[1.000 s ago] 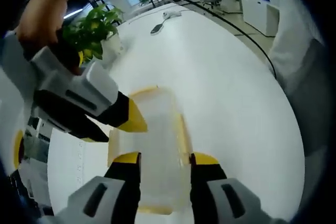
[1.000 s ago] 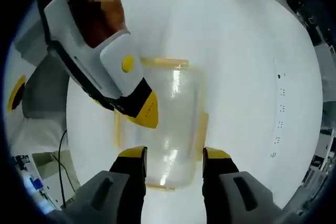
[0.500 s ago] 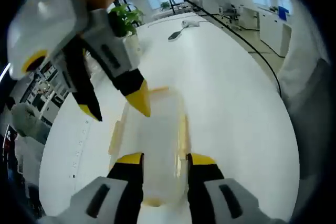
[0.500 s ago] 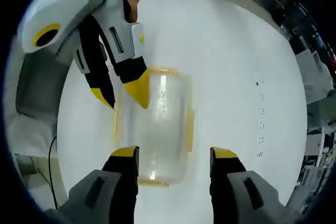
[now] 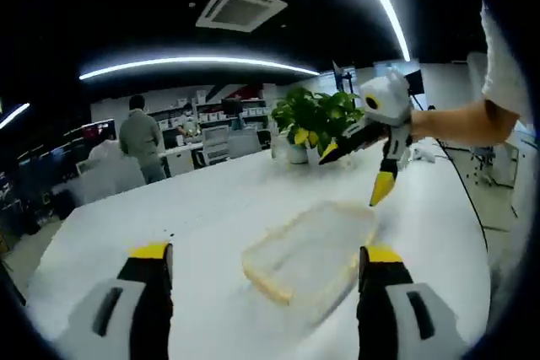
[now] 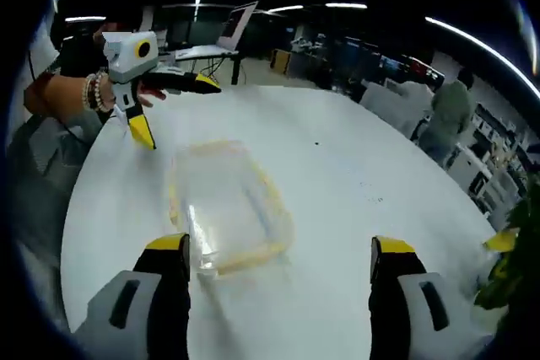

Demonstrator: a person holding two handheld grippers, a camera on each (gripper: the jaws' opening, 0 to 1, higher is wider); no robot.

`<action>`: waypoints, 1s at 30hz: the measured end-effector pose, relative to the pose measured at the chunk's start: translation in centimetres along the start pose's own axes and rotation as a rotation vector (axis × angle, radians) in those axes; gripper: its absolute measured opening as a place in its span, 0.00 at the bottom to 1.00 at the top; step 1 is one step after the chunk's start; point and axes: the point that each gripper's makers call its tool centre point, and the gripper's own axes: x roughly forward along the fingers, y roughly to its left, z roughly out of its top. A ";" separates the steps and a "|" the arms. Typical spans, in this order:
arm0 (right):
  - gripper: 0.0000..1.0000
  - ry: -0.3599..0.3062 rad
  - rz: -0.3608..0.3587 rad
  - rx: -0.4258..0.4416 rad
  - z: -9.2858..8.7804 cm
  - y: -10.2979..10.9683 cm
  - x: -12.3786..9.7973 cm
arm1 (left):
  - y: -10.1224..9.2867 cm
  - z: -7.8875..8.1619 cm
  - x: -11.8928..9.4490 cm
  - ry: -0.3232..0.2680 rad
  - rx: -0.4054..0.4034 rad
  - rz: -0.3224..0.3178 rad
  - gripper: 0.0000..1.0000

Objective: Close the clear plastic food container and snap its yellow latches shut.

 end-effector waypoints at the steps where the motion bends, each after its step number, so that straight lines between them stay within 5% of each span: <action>1: 0.94 -0.042 -0.003 0.050 -0.3 0.6 0.1 | -0.4 -1.0 0.0 0.027 -0.001 -0.009 0.97; 8: 1.00 -0.243 -0.101 0.129 -2.1 3.0 0.8 | -2.8 -4.9 1.2 0.096 -0.100 -0.053 0.97; 11: 1.00 -0.325 -0.108 0.161 -2.6 3.8 1.6 | -3.1 -5.3 1.9 0.071 -0.116 -0.033 0.96; 14: 1.00 -0.347 -0.167 0.240 -3.8 3.3 2.6 | -4.4 -5.2 3.0 -0.016 -0.252 -0.045 0.96; 18: 0.91 -0.273 -0.191 0.235 -5.2 3.0 3.7 | -4.7 -6.4 4.0 0.008 -0.163 -0.011 0.93; 21: 0.80 -0.268 -0.171 0.226 -4.7 2.9 4.7 | -6.5 -6.9 5.3 0.003 -0.229 -0.113 0.87; 23: 0.82 -0.267 -0.153 0.196 -4.1 3.2 5.8 | -6.0 -8.2 5.7 0.076 -0.121 -0.088 0.83; 25: 0.83 -0.253 -0.139 0.208 -4.0 3.6 6.6 | -6.8 -8.6 5.6 0.116 -0.148 -0.098 0.83; 26: 0.80 -0.249 -0.130 0.215 -4.0 3.8 6.7 | -6.0 -7.6 6.2 0.062 -0.095 -0.097 0.84; 30: 0.71 -0.253 -0.127 0.184 -3.5 4.3 7.3 | -6.0 -8.1 5.7 0.077 -0.119 -0.109 0.82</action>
